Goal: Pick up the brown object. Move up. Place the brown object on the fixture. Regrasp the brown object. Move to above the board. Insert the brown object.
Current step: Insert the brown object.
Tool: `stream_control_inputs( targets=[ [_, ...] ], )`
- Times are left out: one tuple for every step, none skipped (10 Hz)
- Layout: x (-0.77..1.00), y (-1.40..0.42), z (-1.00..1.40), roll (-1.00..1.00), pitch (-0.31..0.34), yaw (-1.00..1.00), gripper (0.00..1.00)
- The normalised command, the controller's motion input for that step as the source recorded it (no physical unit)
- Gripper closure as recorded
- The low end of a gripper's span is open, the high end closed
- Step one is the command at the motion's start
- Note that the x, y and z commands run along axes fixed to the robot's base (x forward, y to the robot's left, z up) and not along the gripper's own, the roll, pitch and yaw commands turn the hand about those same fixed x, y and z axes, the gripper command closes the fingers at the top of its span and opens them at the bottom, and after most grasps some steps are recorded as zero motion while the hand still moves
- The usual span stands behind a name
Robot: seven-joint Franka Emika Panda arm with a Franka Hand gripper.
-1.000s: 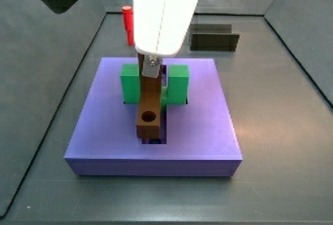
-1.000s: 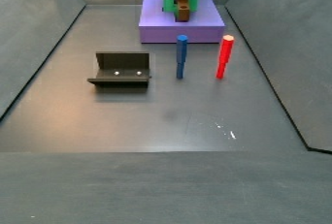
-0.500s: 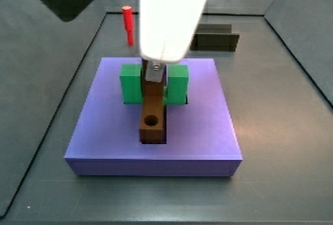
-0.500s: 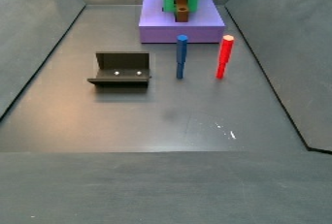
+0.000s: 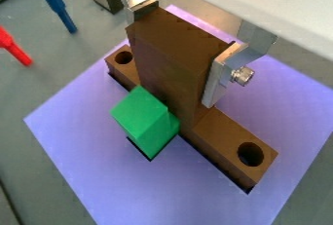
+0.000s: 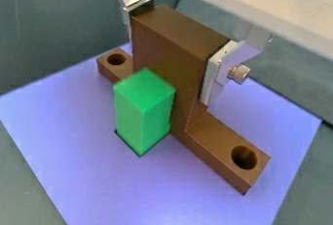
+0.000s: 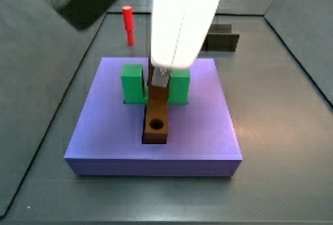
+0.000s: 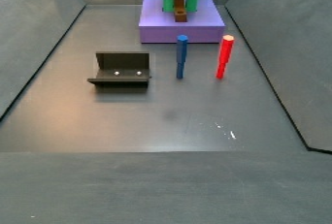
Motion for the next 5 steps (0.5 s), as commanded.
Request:
stream_control_inputs(
  targets=[
    [-0.20, 0.00, -0.49, 0.00, -0.214, 0.00, 1.00],
    [-0.24, 0.00, -0.46, 0.00, -0.249, 0.00, 1.00],
    [-0.20, 0.00, -0.48, 0.00, -0.249, 0.00, 1.00],
    [-0.04, 0.00, -0.36, -0.03, -0.139, 0.00, 1.00],
    [0.00, 0.00, 0.00, 0.00, 0.000, 0.00, 1.00]
  ],
)
